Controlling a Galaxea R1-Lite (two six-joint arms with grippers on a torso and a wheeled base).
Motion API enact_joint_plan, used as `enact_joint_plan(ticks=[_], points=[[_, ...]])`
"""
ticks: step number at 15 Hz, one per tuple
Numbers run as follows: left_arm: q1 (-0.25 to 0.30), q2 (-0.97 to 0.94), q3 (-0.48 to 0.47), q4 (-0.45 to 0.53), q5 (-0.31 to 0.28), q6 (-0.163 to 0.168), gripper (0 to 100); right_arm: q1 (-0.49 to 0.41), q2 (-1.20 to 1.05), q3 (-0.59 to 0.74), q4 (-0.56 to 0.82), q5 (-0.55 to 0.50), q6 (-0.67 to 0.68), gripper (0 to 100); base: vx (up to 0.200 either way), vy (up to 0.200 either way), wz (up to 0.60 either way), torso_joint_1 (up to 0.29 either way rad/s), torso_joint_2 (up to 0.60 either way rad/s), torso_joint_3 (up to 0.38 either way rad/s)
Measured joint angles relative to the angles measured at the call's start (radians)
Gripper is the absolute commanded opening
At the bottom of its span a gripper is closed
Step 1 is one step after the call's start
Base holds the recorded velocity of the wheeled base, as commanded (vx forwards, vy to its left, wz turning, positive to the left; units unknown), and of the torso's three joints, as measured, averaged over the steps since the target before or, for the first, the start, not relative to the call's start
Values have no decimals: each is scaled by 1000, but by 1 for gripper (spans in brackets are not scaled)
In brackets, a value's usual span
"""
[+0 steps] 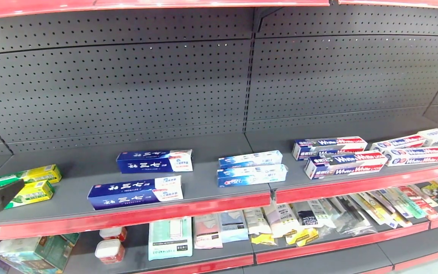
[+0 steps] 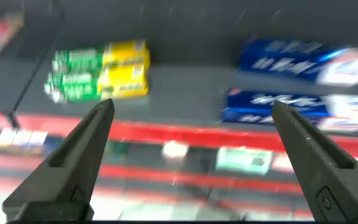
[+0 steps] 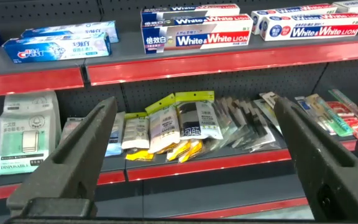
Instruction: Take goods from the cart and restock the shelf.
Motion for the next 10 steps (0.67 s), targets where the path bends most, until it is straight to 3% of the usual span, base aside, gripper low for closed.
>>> enact_joint_plan(ticks=[3, 7, 10], points=[[34, 193, -32, 40, 40, 3, 100, 0, 0, 0, 0, 0, 0, 100, 0, 0, 0, 0, 0, 0], [27, 262, -33, 152, 40, 7, 100, 0, 0, 0, 0, 0, 0, 100, 0, 0, 0, 0, 0, 0], [24, 303, -32, 149, 62, 7, 100, 0, 0, 0, 0, 0, 0, 100, 0, 0, 0, 0, 0, 0]])
